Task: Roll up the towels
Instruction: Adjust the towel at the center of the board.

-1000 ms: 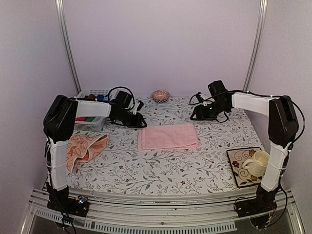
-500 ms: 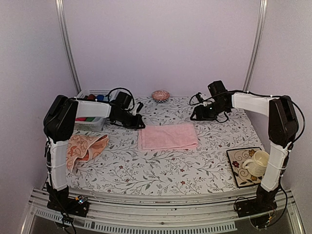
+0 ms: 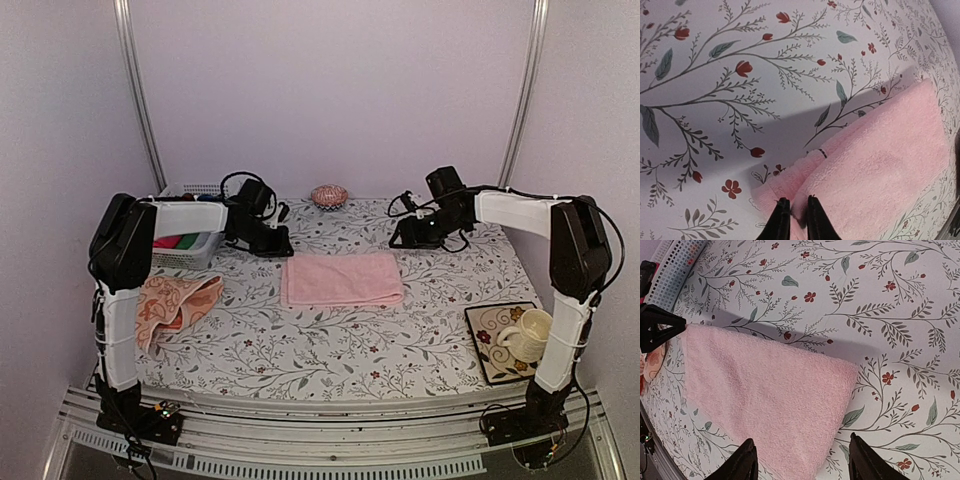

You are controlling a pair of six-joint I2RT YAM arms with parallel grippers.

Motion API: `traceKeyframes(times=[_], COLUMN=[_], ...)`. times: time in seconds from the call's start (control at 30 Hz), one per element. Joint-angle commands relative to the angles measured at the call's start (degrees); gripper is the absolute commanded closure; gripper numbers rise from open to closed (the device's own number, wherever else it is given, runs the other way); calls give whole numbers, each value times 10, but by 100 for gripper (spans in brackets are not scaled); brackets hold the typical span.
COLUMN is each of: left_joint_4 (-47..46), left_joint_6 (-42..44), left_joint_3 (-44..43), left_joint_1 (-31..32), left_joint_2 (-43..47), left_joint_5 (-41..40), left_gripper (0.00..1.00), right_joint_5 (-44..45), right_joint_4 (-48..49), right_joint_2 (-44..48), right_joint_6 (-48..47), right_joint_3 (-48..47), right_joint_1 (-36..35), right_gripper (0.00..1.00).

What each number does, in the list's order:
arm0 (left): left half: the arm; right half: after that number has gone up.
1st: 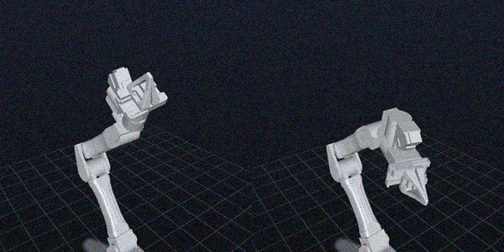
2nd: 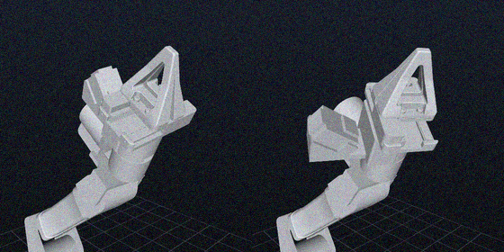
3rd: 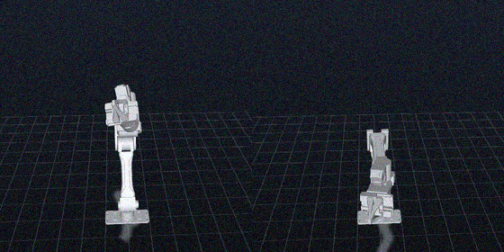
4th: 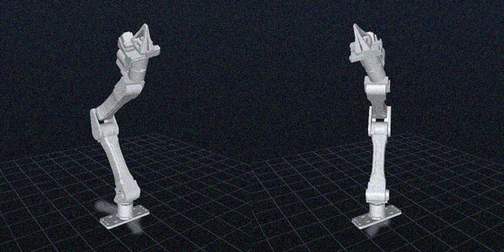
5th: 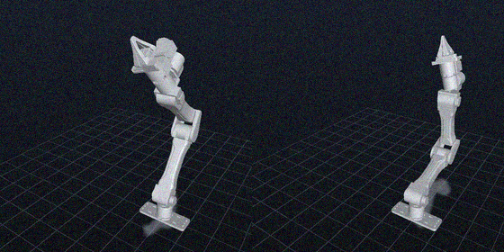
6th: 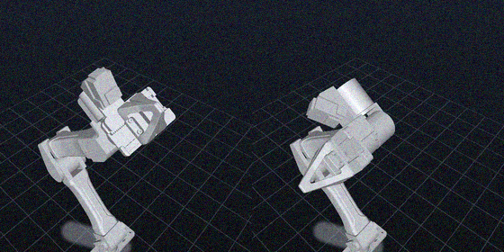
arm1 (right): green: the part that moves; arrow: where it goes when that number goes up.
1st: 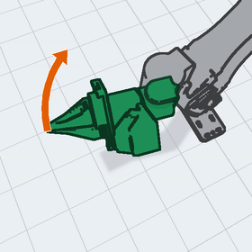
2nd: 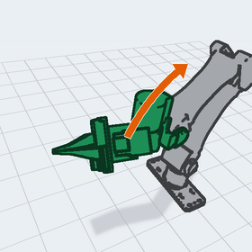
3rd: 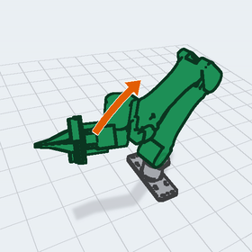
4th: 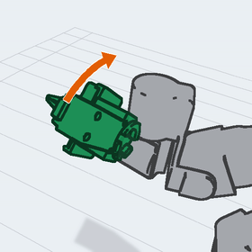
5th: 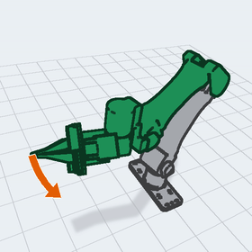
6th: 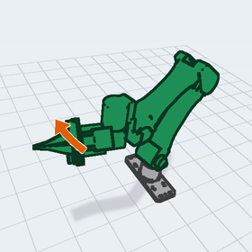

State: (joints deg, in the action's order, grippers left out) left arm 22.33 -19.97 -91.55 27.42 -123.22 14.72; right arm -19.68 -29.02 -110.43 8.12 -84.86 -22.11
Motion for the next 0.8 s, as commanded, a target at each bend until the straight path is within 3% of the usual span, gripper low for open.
traceKeyframes(times=[0.0,0.23,0.5,0.63,0.77], left_joint_4=[29,34,-7,-32,-15], left_joint_6=[2,21,37,56,73], left_joint_3=[-32,-53,-19,12,22], left_joint_1=[1,-4,22,35,37], left_joint_2=[-12,-29,51,66,47], left_joint_5=[-24,-71,2,98,150], left_gripper=[84,83,58,63,80], right_joint_5=[-15,-22,-64,-122,-208], right_joint_4=[5,-8,0,41,103], right_joint_2=[-14,-21,-22,-33,-56], right_joint_6=[-1,-11,-15,-4,20], right_joint_3=[-5,-9,20,33,37], right_joint_1=[-1,-1,-2,3,14], right_gripper=[37,37,38,42,45])
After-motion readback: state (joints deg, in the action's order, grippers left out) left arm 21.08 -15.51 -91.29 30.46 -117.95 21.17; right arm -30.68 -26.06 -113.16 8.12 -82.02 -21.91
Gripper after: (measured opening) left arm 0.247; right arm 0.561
